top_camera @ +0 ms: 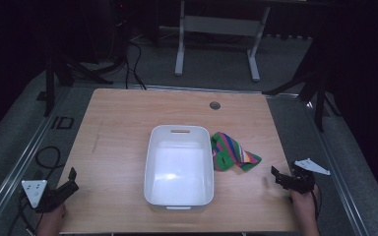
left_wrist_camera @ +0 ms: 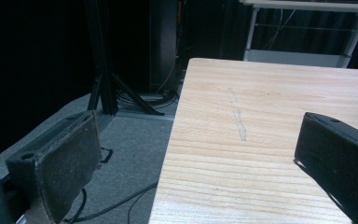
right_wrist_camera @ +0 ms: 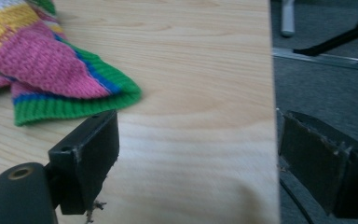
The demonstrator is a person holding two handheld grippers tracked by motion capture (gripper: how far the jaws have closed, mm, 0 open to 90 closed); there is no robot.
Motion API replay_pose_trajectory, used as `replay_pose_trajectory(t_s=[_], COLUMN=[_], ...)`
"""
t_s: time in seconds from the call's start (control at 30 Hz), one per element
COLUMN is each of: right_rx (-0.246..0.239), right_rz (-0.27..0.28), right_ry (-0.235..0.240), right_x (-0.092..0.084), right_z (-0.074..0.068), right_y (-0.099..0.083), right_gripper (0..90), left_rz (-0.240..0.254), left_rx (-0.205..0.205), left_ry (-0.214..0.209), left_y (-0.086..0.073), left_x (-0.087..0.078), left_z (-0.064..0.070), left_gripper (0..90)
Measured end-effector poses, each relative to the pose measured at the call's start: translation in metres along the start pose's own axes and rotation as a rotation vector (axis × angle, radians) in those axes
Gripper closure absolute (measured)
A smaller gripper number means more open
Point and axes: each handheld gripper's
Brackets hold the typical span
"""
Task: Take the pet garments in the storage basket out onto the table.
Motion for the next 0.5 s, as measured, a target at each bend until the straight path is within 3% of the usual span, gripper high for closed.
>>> replay_pose_trajectory(t_s=[0.2, 0.37, 0.5], right_rx=[0.020, 0.067, 0.085], right_rz=[0.038, 0.085, 0.107], right_ry=[-0.028, -0.062, -0.049], right_x=[-0.012, -0.019, -0.022], right_z=[-0.002, -0.002, 0.000], right_y=[-0.009, -0.016, -0.019], right_gripper=[13.2, 13.4, 14.4], left_rz=[0.000, 0.001, 0.001], left_rx=[0.000, 0.000, 0.000], left_ry=[-0.001, -0.001, -0.001], left_y=[0.000, 0.000, 0.000], left_x=[0.000, 0.000, 0.000], left_z=[0.000, 0.000, 0.000], left_gripper=[1.0, 1.0, 0.9])
Point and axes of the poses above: each handheld gripper's, and its own axes: x roughly forward along the jaws, y roughly out of its top, z roughly to its right, and after that the axes turned 2 degrees about y, right-handed
